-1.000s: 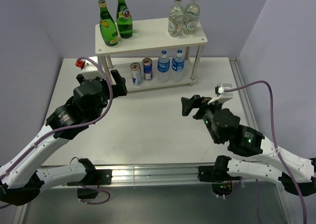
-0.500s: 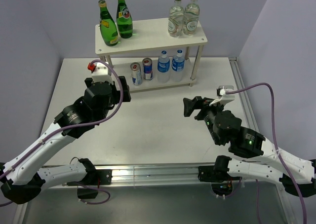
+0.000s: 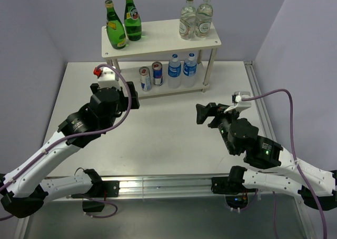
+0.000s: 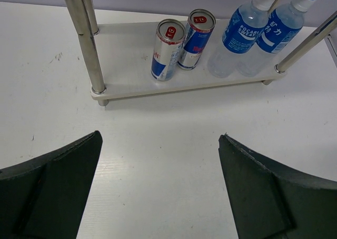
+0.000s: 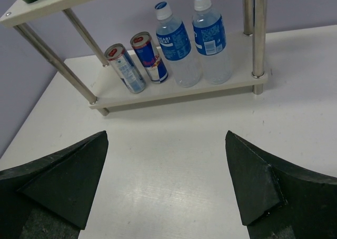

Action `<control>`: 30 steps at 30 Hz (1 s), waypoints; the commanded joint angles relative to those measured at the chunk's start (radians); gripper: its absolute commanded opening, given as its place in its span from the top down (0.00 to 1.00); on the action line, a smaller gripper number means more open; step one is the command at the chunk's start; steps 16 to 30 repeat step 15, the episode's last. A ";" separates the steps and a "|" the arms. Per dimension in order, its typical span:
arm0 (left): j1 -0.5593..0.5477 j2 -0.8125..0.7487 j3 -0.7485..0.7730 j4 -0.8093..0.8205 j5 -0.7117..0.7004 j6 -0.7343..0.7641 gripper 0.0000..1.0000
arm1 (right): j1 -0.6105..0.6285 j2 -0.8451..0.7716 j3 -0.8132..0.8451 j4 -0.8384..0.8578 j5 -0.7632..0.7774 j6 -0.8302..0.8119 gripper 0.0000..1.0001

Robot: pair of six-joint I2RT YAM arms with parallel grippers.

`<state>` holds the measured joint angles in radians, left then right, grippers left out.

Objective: Place and organize the beverage onto the shelf

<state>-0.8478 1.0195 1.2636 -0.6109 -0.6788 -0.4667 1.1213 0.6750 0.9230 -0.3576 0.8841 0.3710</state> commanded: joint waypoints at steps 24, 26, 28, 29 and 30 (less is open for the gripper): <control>0.000 -0.015 -0.004 0.014 -0.025 -0.016 0.01 | 0.006 -0.011 -0.010 0.048 0.033 -0.020 0.06; 0.000 -0.015 -0.004 0.014 -0.025 -0.016 0.01 | 0.006 -0.011 -0.010 0.048 0.033 -0.020 0.06; 0.000 -0.015 -0.004 0.014 -0.025 -0.016 0.01 | 0.006 -0.011 -0.010 0.048 0.033 -0.020 0.06; 0.000 -0.015 -0.004 0.014 -0.025 -0.016 0.01 | 0.006 -0.011 -0.010 0.048 0.033 -0.020 0.06; 0.000 -0.015 -0.004 0.014 -0.025 -0.016 0.01 | 0.006 -0.011 -0.010 0.048 0.033 -0.020 0.06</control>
